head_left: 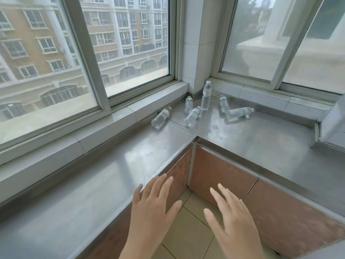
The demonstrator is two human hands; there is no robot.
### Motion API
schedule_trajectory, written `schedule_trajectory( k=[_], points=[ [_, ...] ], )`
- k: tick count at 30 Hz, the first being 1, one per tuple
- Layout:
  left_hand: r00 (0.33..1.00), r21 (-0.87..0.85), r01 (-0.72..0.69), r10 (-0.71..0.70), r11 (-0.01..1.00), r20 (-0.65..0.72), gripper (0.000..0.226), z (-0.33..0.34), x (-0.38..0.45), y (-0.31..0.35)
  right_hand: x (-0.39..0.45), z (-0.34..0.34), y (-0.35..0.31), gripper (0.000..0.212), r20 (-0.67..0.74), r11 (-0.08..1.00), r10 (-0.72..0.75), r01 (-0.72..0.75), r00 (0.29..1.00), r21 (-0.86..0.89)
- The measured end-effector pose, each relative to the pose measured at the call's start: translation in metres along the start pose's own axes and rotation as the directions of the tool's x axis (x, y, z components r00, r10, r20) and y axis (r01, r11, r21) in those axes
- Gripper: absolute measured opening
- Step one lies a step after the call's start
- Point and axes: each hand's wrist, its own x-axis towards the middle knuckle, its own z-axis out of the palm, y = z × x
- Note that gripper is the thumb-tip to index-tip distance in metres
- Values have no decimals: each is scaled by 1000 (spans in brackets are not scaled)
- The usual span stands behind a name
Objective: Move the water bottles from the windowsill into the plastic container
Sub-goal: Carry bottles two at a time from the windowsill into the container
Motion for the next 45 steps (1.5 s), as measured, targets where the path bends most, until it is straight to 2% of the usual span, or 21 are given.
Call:
schedule_trajectory(
  k=[5, 11, 16, 22, 28, 34, 38, 40, 45],
  points=[
    [999, -43, -29, 27, 999, -31, 56, 55, 94, -10, 89, 24, 33, 65, 5, 999, 47, -47, 999, -8],
    [998, -105, -67, 68, 992, 14, 55, 112, 230, -5, 210, 41, 59, 61, 9, 995, 70, -69, 998, -79],
    [990, -104, -126, 132, 987, 55, 52, 146, 332, -1, 295, 46, 90, 59, 11, 986, 148, -147, 989, -80],
    [992, -50, -89, 93, 995, 83, 51, 201, 427, -1, 387, 71, 132, 64, 84, 985, 158, -151, 984, -83],
    [956, 44, 15, -28, 999, 291, 62, 283, 528, 8, 486, 108, 189, 64, 181, 995, 96, -92, 979, -27],
    [906, 154, 143, -192, 978, 378, 79, 353, 594, 5, 565, 137, 237, 62, 248, 998, 48, -54, 968, 17],
    [849, 123, 232, -262, 965, 460, 77, 379, 611, 0, 595, 159, 263, 65, 296, 998, 35, -50, 954, 43],
    [795, 107, 328, -336, 938, 505, 80, 381, 620, 3, 607, 168, 273, 67, 305, 995, 48, -74, 951, 73],
    [701, -28, 567, -464, 823, 542, 63, 375, 630, 5, 646, 189, 291, 69, 285, 949, 149, -218, 947, 229]
  ],
)
